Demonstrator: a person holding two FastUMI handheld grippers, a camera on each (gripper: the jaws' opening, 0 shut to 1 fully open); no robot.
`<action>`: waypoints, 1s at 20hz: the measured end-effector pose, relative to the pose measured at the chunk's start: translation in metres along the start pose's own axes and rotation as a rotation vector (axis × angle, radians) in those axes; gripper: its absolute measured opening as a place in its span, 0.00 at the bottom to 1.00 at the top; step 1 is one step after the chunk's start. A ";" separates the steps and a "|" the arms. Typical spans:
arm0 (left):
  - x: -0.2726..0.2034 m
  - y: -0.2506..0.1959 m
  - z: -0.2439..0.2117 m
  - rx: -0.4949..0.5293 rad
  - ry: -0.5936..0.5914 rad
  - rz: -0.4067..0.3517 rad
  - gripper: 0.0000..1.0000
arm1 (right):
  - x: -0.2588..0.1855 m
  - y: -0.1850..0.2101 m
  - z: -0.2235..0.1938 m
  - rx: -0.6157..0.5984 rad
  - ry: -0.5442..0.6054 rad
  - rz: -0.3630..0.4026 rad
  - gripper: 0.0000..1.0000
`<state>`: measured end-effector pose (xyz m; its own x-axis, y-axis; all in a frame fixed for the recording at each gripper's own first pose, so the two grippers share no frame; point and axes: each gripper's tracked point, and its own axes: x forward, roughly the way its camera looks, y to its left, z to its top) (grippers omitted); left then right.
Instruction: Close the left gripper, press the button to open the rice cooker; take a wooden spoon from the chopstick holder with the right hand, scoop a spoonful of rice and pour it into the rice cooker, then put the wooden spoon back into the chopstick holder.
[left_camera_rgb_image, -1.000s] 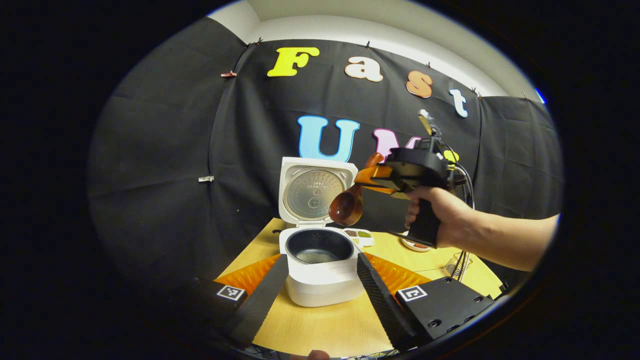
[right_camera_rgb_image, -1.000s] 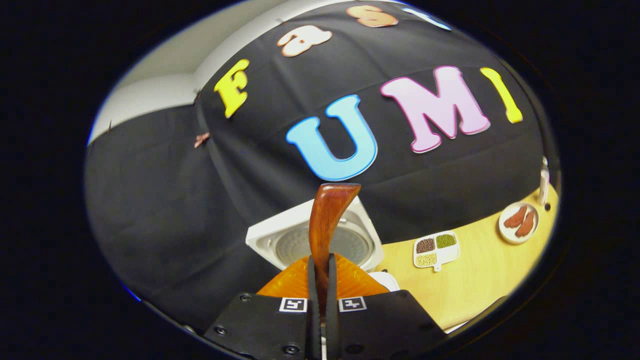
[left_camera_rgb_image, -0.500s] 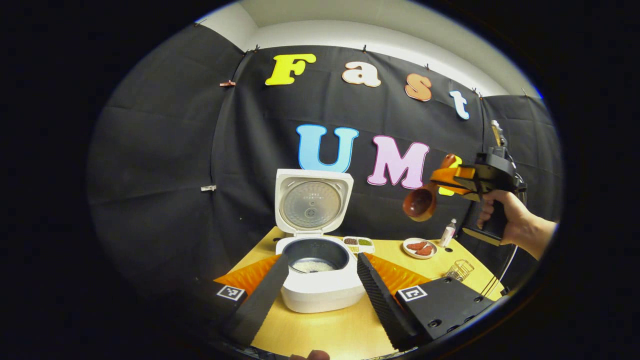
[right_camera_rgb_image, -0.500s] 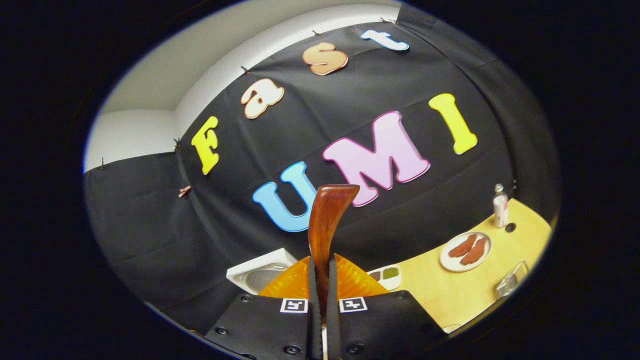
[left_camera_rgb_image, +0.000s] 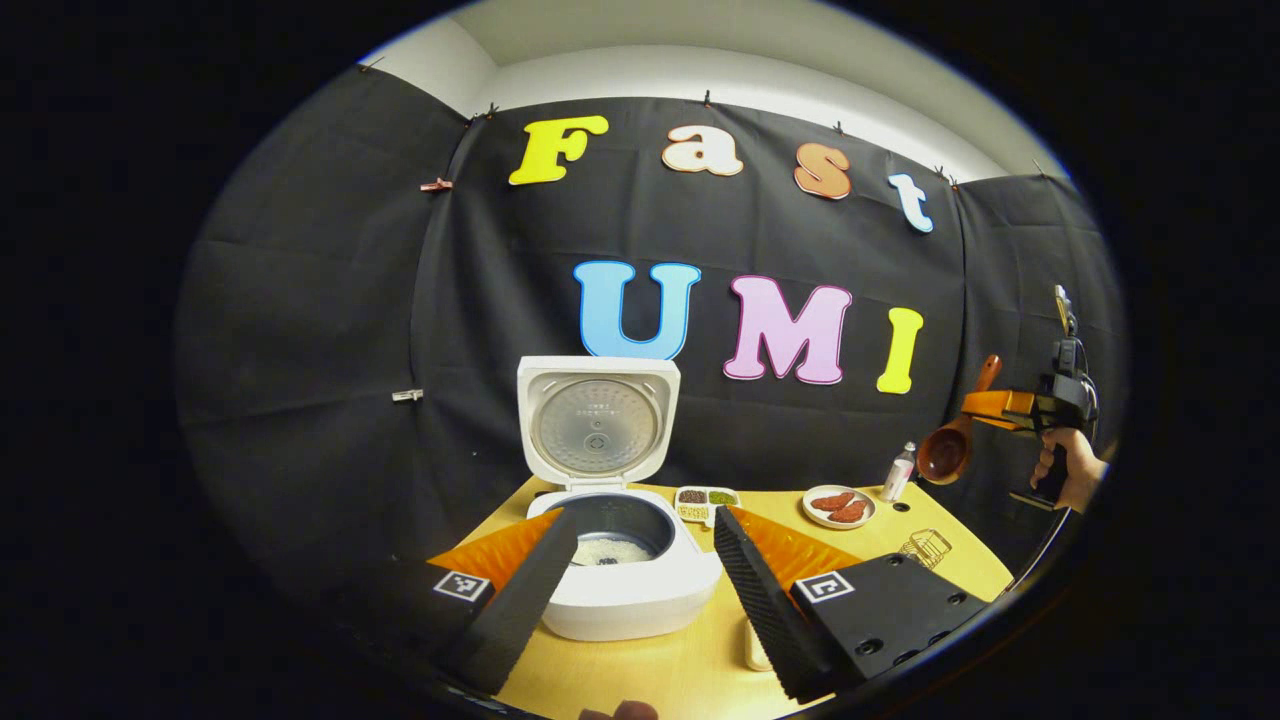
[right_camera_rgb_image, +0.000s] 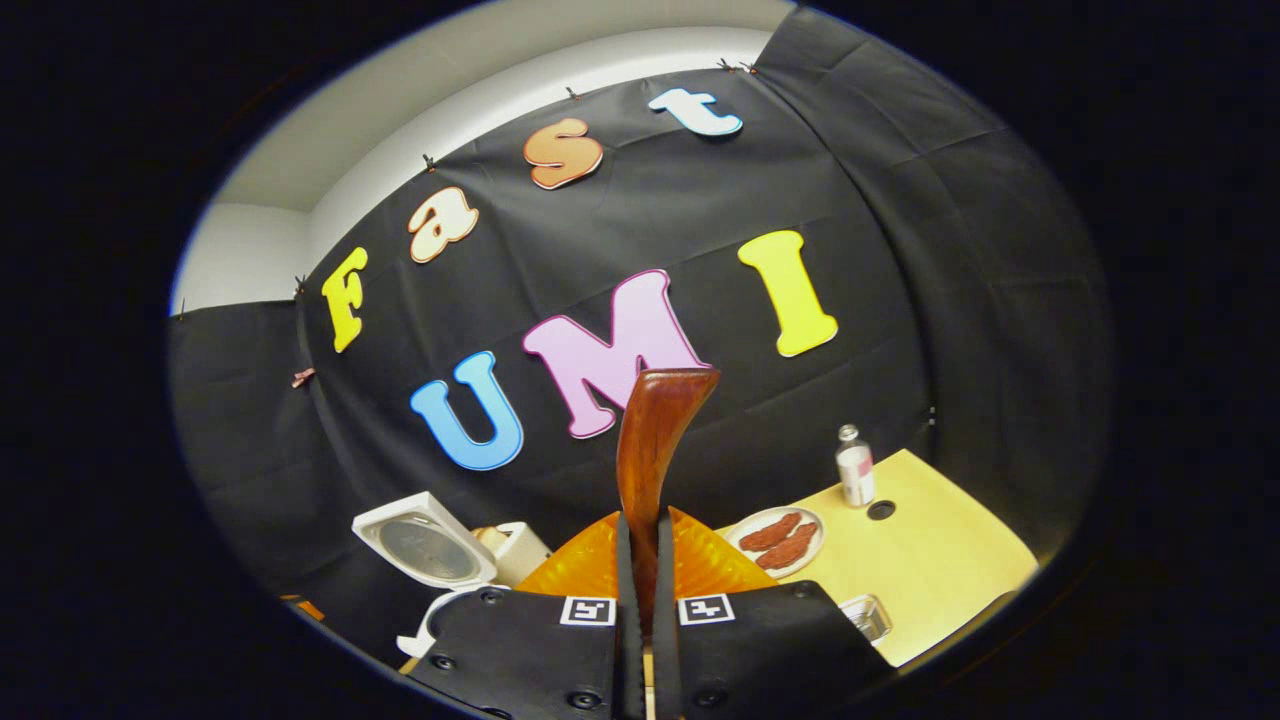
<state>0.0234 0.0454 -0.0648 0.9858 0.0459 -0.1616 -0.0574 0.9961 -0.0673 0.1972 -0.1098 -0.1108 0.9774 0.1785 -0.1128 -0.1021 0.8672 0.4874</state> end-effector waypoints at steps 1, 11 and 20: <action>0.002 -0.005 0.000 0.001 0.005 0.003 0.95 | -0.001 -0.017 -0.003 -0.025 0.006 -0.015 0.08; 0.004 -0.035 -0.008 -0.009 0.047 0.092 0.95 | 0.016 -0.151 -0.096 -0.118 0.164 -0.129 0.13; -0.005 -0.033 -0.025 0.004 0.085 0.191 0.95 | 0.042 -0.182 -0.170 -0.181 0.264 -0.125 0.08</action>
<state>0.0162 0.0104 -0.0865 0.9401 0.2277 -0.2538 -0.2412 0.9702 -0.0232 0.2252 -0.1811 -0.3510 0.9055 0.1587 -0.3936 -0.0384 0.9543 0.2964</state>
